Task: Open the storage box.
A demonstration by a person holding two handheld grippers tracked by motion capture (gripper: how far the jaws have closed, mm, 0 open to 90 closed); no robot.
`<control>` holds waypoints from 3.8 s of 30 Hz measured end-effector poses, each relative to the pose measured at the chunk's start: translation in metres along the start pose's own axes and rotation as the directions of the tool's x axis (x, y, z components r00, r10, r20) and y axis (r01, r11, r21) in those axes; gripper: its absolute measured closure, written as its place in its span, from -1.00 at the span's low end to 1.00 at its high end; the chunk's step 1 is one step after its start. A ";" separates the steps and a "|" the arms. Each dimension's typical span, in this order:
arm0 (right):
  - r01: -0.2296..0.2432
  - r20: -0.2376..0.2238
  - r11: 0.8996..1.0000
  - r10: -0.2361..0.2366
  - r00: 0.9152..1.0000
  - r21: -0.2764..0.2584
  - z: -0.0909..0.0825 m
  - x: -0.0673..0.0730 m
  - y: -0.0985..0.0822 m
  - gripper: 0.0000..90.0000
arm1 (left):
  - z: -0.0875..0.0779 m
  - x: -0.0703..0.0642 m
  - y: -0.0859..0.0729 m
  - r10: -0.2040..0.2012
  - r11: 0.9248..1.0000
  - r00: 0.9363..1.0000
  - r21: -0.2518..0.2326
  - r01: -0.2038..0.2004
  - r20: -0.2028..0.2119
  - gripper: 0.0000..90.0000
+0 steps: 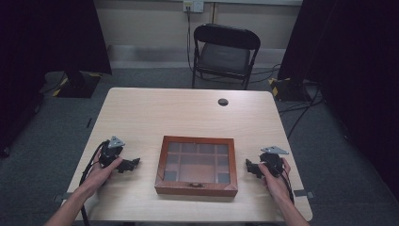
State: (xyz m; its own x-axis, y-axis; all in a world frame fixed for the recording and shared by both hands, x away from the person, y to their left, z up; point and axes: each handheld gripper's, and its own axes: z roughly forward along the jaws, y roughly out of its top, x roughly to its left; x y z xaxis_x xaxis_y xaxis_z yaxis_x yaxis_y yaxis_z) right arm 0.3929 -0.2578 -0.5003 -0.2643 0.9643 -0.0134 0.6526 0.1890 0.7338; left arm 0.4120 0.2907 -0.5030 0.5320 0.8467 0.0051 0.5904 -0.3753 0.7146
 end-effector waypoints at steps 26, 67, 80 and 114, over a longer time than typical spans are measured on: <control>0.005 -0.007 1.000 -0.005 1.000 0.001 0.000 -0.001 0.000 -0.74 | -0.019 -0.007 0.019 0.017 0.999 0.995 -0.035 -0.014 0.096 -0.59; 0.021 -0.021 1.000 -0.021 1.000 0.001 0.001 -0.002 0.001 -0.74 | -0.055 -0.111 0.081 0.237 0.965 0.865 -0.209 -0.158 0.443 -0.39; 0.023 -0.025 1.000 -0.023 0.999 0.001 0.001 -0.002 0.001 -0.74 | -0.037 -0.162 0.105 0.306 0.951 0.778 -0.215 -0.222 0.549 -0.12; 0.029 -0.032 1.000 -0.029 0.999 0.000 0.001 -0.002 0.001 -0.74 | -0.010 -0.197 0.079 0.349 0.932 0.702 -0.149 -0.331 0.621 0.78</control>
State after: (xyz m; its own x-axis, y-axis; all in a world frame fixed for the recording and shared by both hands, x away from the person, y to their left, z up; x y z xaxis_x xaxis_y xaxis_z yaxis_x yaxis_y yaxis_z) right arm 0.3954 -0.2594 -0.5003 -0.3058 0.9520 -0.0124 0.6449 0.2167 0.7329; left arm 0.3477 0.0979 -0.4407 0.9563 0.2296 -0.1812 0.2833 -0.5741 0.7682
